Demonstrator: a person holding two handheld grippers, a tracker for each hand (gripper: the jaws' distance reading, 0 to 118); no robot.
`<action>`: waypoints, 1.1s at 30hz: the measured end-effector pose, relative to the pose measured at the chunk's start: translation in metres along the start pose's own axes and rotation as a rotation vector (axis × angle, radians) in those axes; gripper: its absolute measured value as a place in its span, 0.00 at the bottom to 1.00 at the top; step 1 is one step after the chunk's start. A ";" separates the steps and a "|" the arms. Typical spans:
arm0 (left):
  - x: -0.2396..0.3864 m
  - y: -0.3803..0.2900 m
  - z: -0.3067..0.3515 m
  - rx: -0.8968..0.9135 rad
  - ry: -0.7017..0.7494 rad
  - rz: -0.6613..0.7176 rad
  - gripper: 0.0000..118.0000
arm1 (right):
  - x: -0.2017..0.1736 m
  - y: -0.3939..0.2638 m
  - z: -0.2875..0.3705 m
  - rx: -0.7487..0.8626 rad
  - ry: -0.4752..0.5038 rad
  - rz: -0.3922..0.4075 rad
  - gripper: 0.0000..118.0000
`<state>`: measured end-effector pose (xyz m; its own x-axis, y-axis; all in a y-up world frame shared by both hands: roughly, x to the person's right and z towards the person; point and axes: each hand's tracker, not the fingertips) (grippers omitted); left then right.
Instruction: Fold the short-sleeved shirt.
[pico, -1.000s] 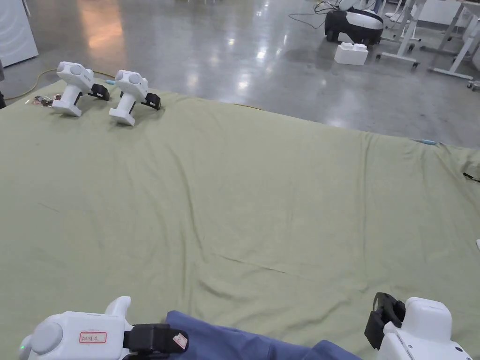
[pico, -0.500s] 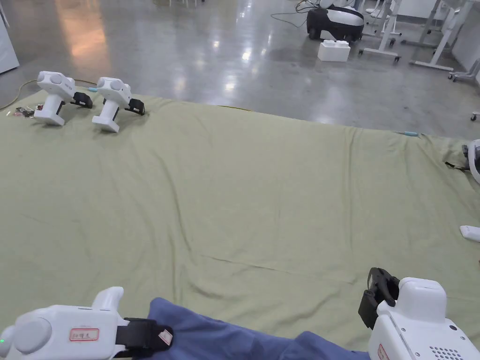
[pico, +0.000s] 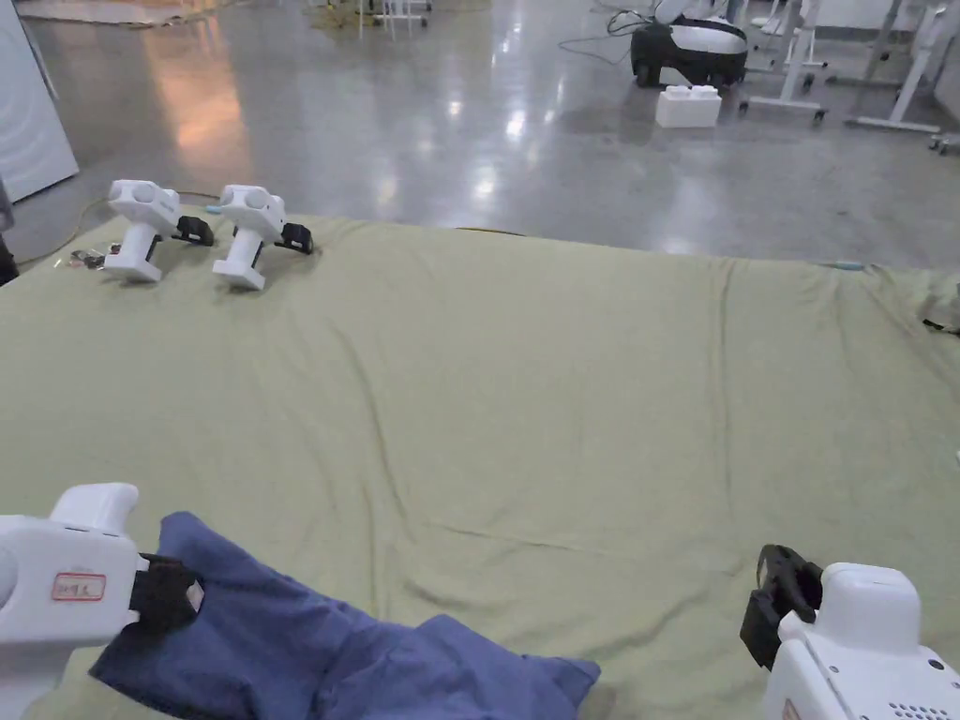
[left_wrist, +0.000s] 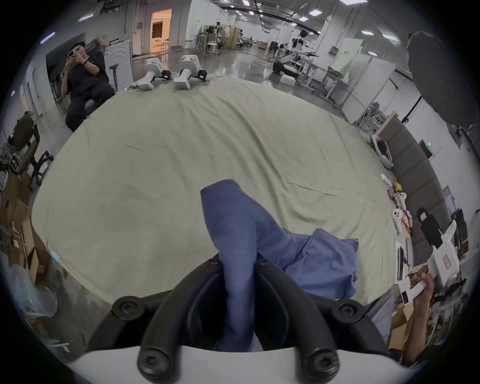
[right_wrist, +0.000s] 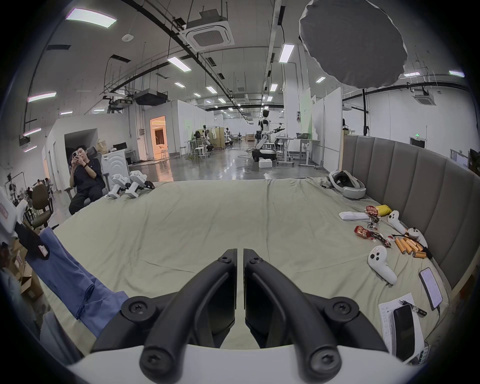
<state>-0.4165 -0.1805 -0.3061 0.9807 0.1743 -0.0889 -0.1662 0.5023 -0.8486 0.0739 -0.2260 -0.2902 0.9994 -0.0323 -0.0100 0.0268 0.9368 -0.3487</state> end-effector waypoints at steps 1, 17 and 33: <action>0.011 -0.001 0.000 -0.002 0.007 -0.027 0.16 | 0.000 -0.001 0.000 -0.002 0.001 -0.002 0.05; 0.157 -0.014 -0.076 -0.192 -0.118 -0.165 0.16 | 0.004 -0.015 0.007 -0.032 0.012 -0.003 0.05; 0.216 -0.044 -0.122 -0.308 -0.266 -0.115 0.54 | 0.012 -0.023 0.010 -0.077 -0.013 0.001 0.05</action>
<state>-0.1845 -0.2687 -0.3515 0.9235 0.3648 0.1190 0.0210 0.2618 -0.9649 0.0855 -0.2448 -0.2726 0.9997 -0.0260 0.0015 0.0242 0.9073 -0.4198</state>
